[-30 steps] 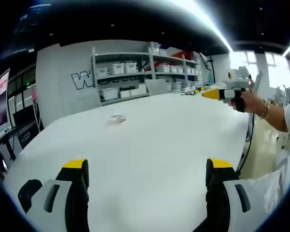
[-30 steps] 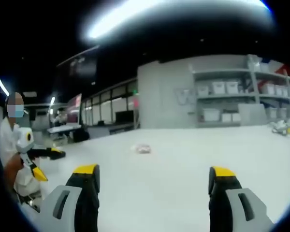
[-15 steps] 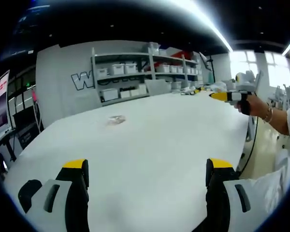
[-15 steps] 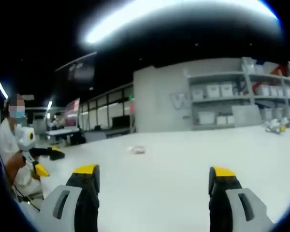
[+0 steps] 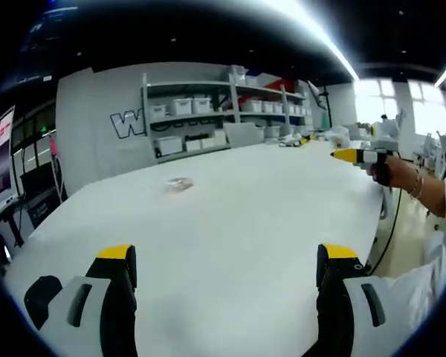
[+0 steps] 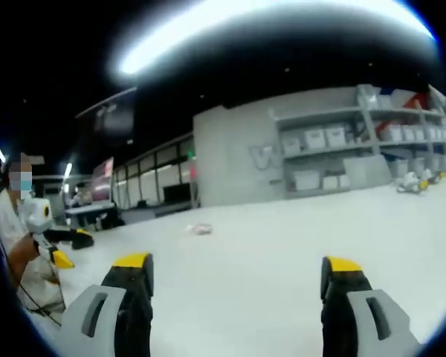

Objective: Open the resealable bag by pulling the two sides of the seal apart until the entire bag opening is separated and visibly accessible.

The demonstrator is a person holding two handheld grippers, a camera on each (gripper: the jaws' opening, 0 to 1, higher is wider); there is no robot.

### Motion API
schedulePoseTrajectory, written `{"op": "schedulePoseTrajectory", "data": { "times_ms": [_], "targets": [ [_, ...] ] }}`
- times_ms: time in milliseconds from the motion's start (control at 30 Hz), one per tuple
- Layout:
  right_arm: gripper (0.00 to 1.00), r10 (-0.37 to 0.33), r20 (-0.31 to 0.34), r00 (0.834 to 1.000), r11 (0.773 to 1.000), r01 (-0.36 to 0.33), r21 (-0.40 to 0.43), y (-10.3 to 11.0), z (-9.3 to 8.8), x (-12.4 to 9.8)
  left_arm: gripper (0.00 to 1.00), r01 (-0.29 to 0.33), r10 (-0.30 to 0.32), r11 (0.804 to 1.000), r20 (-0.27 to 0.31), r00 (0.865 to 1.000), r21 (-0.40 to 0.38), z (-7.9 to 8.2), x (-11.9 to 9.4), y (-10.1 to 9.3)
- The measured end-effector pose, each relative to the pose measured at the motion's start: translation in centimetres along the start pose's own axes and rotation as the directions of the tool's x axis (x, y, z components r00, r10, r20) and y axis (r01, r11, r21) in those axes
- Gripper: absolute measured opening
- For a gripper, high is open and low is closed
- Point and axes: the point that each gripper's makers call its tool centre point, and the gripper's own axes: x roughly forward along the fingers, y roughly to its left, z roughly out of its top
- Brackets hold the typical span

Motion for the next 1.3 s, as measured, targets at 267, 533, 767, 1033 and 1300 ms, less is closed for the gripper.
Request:
{"op": "schedulePoseTrajectory", "data": {
  "times_ms": [267,533,767,1033,1300],
  "targets": [
    [0.94,-0.013,0.034,0.999,1.000,0.013,0.001,0.1,0.0,0.0,0.99,-0.003,0.003,1.000,-0.001,1.000,0.000,-0.1,0.3,0.0],
    [0.94,-0.018,0.033,0.999,1.000,0.018,-0.004,0.3,0.4,-0.3,0.99,-0.005,0.005,1.000,-0.007,1.000,-0.013,-0.7,0.5,0.0],
    [0.94,-0.024,0.051,0.998,1.000,0.025,-0.013,0.9,1.6,-0.5,0.99,-0.002,0.002,1.000,-0.001,1.000,-0.019,-0.7,0.4,0.2],
    [0.94,-0.035,0.054,0.998,0.999,0.035,-0.001,1.0,1.9,-0.2,0.99,-0.009,0.009,0.999,0.007,1.000,-0.031,-0.9,0.0,0.7],
    [0.94,-0.030,0.040,0.999,1.000,0.030,-0.001,1.6,1.7,0.0,0.99,-0.011,0.011,0.999,0.016,1.000,-0.033,-0.8,-0.2,0.9]
  ]
}}
